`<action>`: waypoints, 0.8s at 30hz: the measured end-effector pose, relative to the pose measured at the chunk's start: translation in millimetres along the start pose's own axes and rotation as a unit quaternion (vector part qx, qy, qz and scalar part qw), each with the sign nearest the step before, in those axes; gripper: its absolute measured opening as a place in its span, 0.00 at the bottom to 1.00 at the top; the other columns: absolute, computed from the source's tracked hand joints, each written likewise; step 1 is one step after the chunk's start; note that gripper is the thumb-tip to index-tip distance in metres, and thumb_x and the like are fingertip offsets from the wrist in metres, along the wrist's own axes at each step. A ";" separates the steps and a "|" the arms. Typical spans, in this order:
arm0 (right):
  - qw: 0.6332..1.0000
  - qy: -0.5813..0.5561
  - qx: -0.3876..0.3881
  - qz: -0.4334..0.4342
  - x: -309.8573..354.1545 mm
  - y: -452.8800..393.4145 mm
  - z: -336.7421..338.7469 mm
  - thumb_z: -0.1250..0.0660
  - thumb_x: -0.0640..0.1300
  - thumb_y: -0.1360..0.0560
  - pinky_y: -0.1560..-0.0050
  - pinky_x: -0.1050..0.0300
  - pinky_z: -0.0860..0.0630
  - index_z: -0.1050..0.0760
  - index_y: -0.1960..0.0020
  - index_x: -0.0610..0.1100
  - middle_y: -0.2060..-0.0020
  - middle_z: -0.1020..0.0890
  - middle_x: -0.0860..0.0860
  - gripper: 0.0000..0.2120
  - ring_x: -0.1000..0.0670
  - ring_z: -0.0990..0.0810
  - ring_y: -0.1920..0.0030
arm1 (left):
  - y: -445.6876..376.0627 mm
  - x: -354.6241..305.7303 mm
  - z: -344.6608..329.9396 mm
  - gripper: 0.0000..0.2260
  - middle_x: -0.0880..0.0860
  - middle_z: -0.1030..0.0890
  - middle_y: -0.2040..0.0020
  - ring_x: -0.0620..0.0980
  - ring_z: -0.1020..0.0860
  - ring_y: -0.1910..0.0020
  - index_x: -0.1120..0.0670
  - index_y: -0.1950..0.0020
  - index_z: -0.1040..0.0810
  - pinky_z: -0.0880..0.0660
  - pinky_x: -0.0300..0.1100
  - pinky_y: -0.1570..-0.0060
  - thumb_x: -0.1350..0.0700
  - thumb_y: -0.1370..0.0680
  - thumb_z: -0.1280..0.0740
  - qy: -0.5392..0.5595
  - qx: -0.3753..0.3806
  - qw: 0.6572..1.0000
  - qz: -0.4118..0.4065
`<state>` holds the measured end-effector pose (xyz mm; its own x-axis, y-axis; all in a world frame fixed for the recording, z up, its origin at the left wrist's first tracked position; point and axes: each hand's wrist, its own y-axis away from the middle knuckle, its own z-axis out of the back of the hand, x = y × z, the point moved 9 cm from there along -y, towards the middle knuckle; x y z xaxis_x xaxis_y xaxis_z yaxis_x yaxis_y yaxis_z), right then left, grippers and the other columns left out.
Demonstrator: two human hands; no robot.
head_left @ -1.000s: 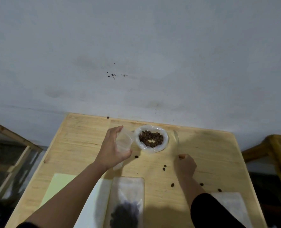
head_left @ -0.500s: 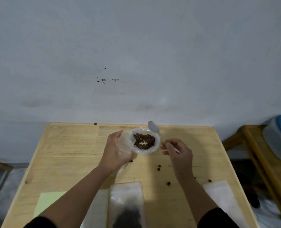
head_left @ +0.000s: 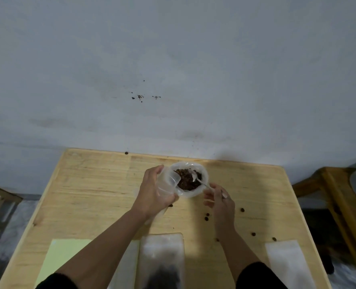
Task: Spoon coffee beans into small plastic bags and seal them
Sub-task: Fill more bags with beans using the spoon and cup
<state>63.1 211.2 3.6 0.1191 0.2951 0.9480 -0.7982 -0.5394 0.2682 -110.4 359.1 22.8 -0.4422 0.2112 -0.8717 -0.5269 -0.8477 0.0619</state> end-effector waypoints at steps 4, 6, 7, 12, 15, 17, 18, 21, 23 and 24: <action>0.985 -0.122 0.009 -0.124 -27.7 -4.9 -12.6 0.46 0.41 0.19 0.66 0.61 0.24 0.23 0.48 0.41 0.61 0.18 0.43 0.12 0.49 0.20 0.63 | -1.8 2.9 -1.4 0.39 0.45 0.37 0.36 0.41 0.35 0.39 0.52 0.29 0.38 0.33 0.36 0.38 0.52 0.35 0.23 -0.017 0.008 1.000 0.004; 0.978 -0.153 0.017 -0.141 -30.6 -6.2 -15.0 0.46 0.41 0.19 0.68 0.63 0.23 0.23 0.49 0.40 0.61 0.18 0.42 0.12 0.49 0.21 0.65 | -1.7 3.1 -1.8 0.39 0.43 0.38 0.38 0.40 0.35 0.39 0.51 0.29 0.39 0.35 0.34 0.38 0.52 0.35 0.23 -0.022 0.010 1.000 0.004; 0.975 -0.169 0.017 -0.146 -28.9 -6.4 -14.5 0.46 0.40 0.19 0.69 0.63 0.23 0.23 0.50 0.39 0.61 0.19 0.41 0.12 0.49 0.21 0.66 | -1.9 2.5 -1.8 0.39 0.43 0.38 0.38 0.40 0.35 0.39 0.51 0.29 0.39 0.35 0.34 0.38 0.52 0.35 0.23 -0.024 0.010 1.000 0.001; 0.970 -0.200 0.006 -0.140 -12.0 -7.5 -2.4 0.45 0.41 0.19 0.69 0.63 0.22 0.24 0.49 0.37 0.62 0.19 0.41 0.13 0.49 0.21 0.66 | -2.2 -1.0 -1.6 0.40 0.45 0.37 0.36 0.40 0.35 0.39 0.52 0.29 0.39 0.37 0.31 0.40 0.51 0.36 0.23 -0.024 0.010 1.000 0.000; 0.972 -0.204 0.009 -0.113 8.0 -7.3 6.4 0.45 0.42 0.19 0.70 0.63 0.22 0.23 0.49 0.38 0.63 0.19 0.42 0.13 0.50 0.21 0.66 | -0.8 -2.5 -0.8 0.41 0.46 0.37 0.35 0.40 0.36 0.39 0.53 0.28 0.40 0.38 0.32 0.40 0.51 0.36 0.23 -0.023 0.012 1.000 -0.002; 0.974 -0.204 0.018 -0.093 23.4 -6.2 9.1 0.44 0.42 0.20 0.71 0.62 0.23 0.24 0.49 0.37 0.64 0.19 0.42 0.13 0.50 0.21 0.66 | -0.8 -3.5 -0.9 0.42 0.48 0.38 0.33 0.40 0.37 0.39 0.53 0.28 0.41 0.38 0.32 0.40 0.51 0.35 0.22 -0.022 0.015 1.000 -0.002; 0.976 -0.201 0.024 -0.083 30.2 -5.3 9.6 0.44 0.42 0.20 0.71 0.62 0.23 0.23 0.49 0.37 0.64 0.19 0.43 0.13 0.50 0.21 0.67 | -0.8 -3.8 -1.2 0.42 0.48 0.38 0.33 0.39 0.38 0.39 0.53 0.27 0.41 0.38 0.32 0.40 0.51 0.35 0.22 -0.022 0.017 1.000 -0.002; 0.983 -0.171 0.056 -0.038 52.6 2.2 5.6 0.45 0.42 0.19 0.72 0.61 0.25 0.22 0.51 0.39 0.67 0.19 0.45 0.13 0.51 0.21 0.68 | -1.6 -4.5 -1.7 0.43 0.49 0.39 0.32 0.39 0.38 0.38 0.53 0.27 0.42 0.39 0.32 0.39 0.51 0.35 0.23 -0.019 0.019 1.000 0.000; 0.989 -0.120 0.081 0.009 67.2 9.6 -0.9 0.46 0.41 0.19 0.72 0.60 0.25 0.22 0.52 0.40 0.66 0.19 0.44 0.14 0.50 0.21 0.68 | -1.9 -5.4 -2.9 0.43 0.50 0.39 0.31 0.39 0.39 0.38 0.53 0.26 0.43 0.40 0.32 0.38 0.51 0.35 0.23 -0.021 0.022 1.000 0.000; 0.991 -0.087 0.091 0.038 74.4 13.2 -4.9 0.46 0.40 0.19 0.72 0.59 0.25 0.22 0.52 0.41 0.66 0.19 0.44 0.14 0.50 0.21 0.67 | -2.1 -5.6 -3.6 0.44 0.50 0.39 0.31 0.39 0.39 0.38 0.53 0.26 0.44 0.41 0.32 0.38 0.51 0.35 0.23 -0.023 0.022 1.000 0.000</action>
<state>58.5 229.9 76.8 0.1745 0.1164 0.9777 -0.6907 -0.6932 0.2058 -104.2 357.9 25.8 -0.4741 0.2337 -0.8489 -0.5576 -0.8258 0.0841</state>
